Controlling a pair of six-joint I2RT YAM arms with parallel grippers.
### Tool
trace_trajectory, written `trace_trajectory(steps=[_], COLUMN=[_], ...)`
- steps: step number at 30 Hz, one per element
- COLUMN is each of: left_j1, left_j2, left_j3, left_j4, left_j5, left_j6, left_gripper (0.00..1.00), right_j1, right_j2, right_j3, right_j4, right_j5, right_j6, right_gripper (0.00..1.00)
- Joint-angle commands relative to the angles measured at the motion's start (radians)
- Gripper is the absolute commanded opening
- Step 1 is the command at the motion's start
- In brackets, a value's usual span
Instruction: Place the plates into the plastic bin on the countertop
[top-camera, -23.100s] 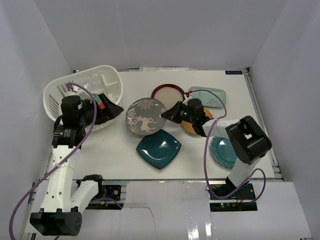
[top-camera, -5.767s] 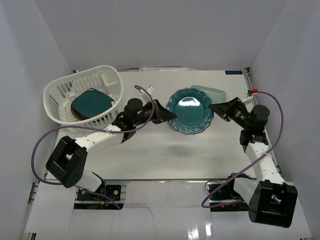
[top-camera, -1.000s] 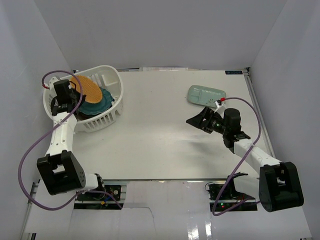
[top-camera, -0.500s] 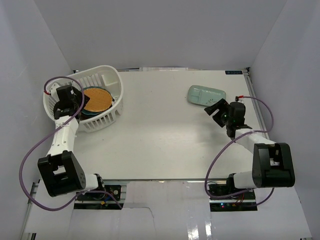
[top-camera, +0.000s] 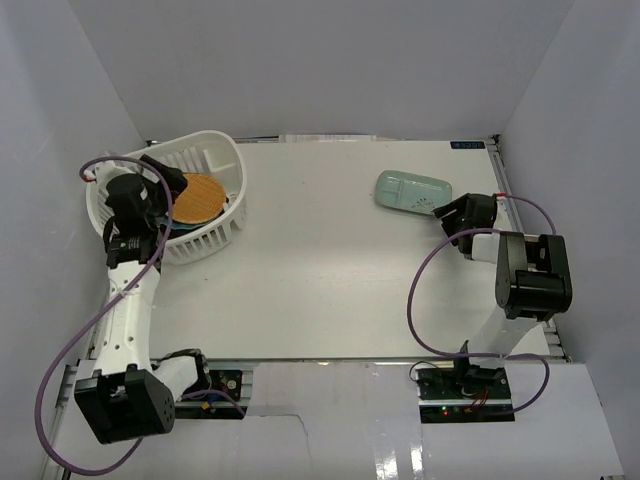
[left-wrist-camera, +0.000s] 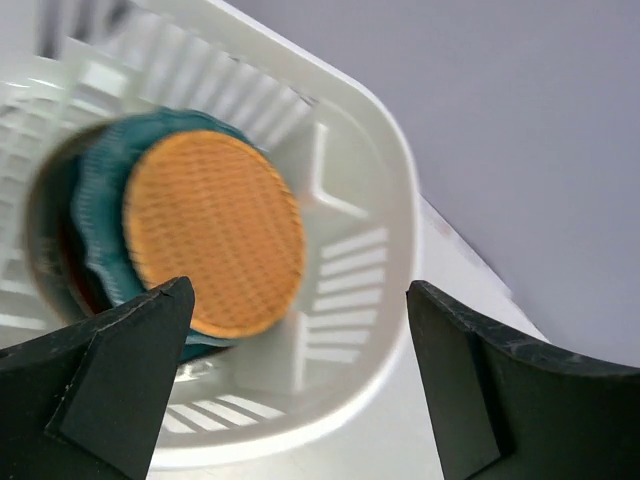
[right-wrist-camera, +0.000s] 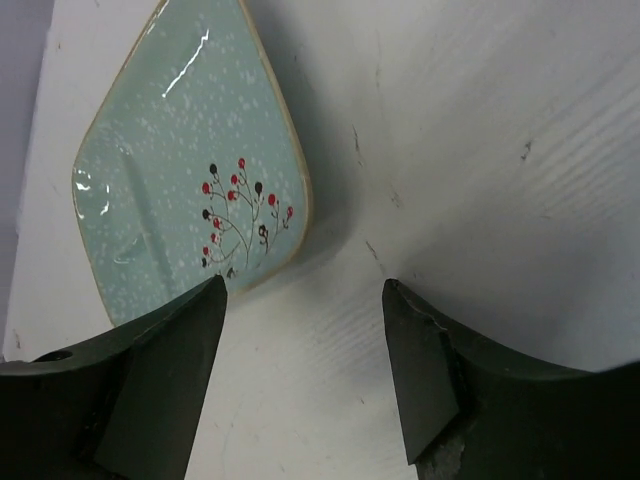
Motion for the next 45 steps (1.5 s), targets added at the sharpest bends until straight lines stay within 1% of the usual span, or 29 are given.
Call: trace_trajectory(steps=[1,2,3,4,5,7,8,10,11,13,14,15,18,20,21,22,23,24,25,26,27,29,30,32,36,41,42,44,45], left_j1=[-0.115,-0.198,-0.253,-0.290,-0.356,-0.412,-0.466,-0.522,-0.580,-0.637,-0.687,-0.711,-0.760,-0.772,-0.774,-0.774,-0.774,-0.774,-0.772,-0.772,-0.772,-0.771,-0.772,-0.771,-0.762,-0.758,-0.755,-0.757,-0.755], left_j2=[-0.019,-0.016,-0.005,0.002,0.008,0.031,0.038,0.065,0.077,0.102,0.137,0.156,0.216,0.239,0.257,0.265,0.269,0.277,0.279,0.285,0.301,0.329,0.343,0.378,0.426,0.450,0.449,0.455,0.459], left_j3=[0.028,0.032,0.047,0.054,0.055,0.064,0.066,0.069,0.074,0.080,0.092,0.101,0.115,0.117,0.118,0.120,0.121,0.129,0.133,0.138,0.158,0.187,0.201,0.222,0.229,0.245,0.242,0.241,0.235], left_j4=[0.027,0.028,0.027,0.024,0.024,0.019,0.015,0.012,0.012,0.010,0.006,-0.013,-0.031,-0.039,-0.045,-0.050,-0.054,-0.065,-0.065,-0.065,-0.079,-0.108,-0.135,-0.159,-0.174,-0.172,-0.157,-0.148,-0.136], left_j5=[0.082,0.085,0.086,0.085,0.092,0.109,0.146,0.155,0.157,0.161,0.166,0.168,0.229,0.259,0.275,0.296,0.299,0.303,0.315,0.322,0.339,0.365,0.370,0.364,0.379,0.379,0.399,0.421,0.433], left_j6=[0.041,0.071,0.090,0.102,0.104,0.099,0.095,0.079,0.078,0.082,0.087,0.093,0.105,0.104,0.102,0.102,0.101,0.101,0.102,0.114,0.119,0.131,0.145,0.156,0.167,0.168,0.167,0.154,0.150], left_gripper=[0.98,0.98,0.98,0.98,0.98,0.98,0.98,0.98,0.98,0.98,0.98,0.98,0.98,0.98,0.98,0.98,0.98,0.98,0.98,0.98,0.98,0.98,0.98,0.98,0.98,0.96,0.95,0.91,0.88], right_j1=[-0.001,0.001,-0.001,-0.001,0.001,0.001,0.001,0.001,0.001,-0.004,-0.010,-0.015,-0.030,-0.045,-0.053,-0.058,-0.065,-0.064,-0.061,-0.053,-0.052,-0.050,-0.050,-0.041,-0.003,0.059,0.063,0.103,0.111], right_j2=[0.069,0.104,0.121,0.136,0.164,0.188,0.205,0.222,0.242,0.259,0.268,0.270,0.224,0.155,0.133,0.097,0.081,0.067,0.053,0.035,0.020,0.006,0.000,-0.025,-0.063,-0.112,-0.117,-0.126,-0.128], right_j3=[0.053,0.069,0.102,0.117,0.134,0.177,0.185,0.211,0.220,0.231,0.235,0.234,0.180,0.127,0.063,0.032,0.005,-0.033,-0.047,-0.064,-0.094,-0.120,-0.128,-0.153,-0.148,-0.136,-0.134,-0.127,-0.121], right_j4=[0.057,0.045,0.040,0.036,0.022,0.002,-0.003,-0.010,-0.015,-0.016,-0.015,-0.013,0.020,0.103,0.150,0.260,0.310,0.341,0.368,0.440,0.480,0.586,0.620,0.677,0.705,0.688,0.685,0.679,0.679], right_j5=[0.044,0.041,0.026,0.024,0.019,0.012,0.010,-0.002,-0.011,-0.051,-0.082,-0.132,-0.203,-0.261,-0.307,-0.408,-0.457,-0.534,-0.571,-0.603,-0.658,-0.706,-0.750,-0.787,-0.881,-0.912,-0.918,-0.926,-0.933], right_j6=[0.071,0.075,0.088,0.092,0.091,0.091,0.089,0.074,0.069,0.062,0.053,0.043,-0.004,-0.018,-0.010,0.000,0.009,0.032,0.049,0.069,0.116,0.167,0.190,0.244,0.257,0.244,0.241,0.240,0.241], right_gripper=[0.68,0.65,0.61,0.60,0.59,0.55,0.53,0.42,0.37,0.25,0.15,0.08,0.08,0.08,0.08,0.08,0.08,0.08,0.08,0.08,0.08,0.08,0.08,0.08,0.08,0.08,0.08,0.08,0.08])
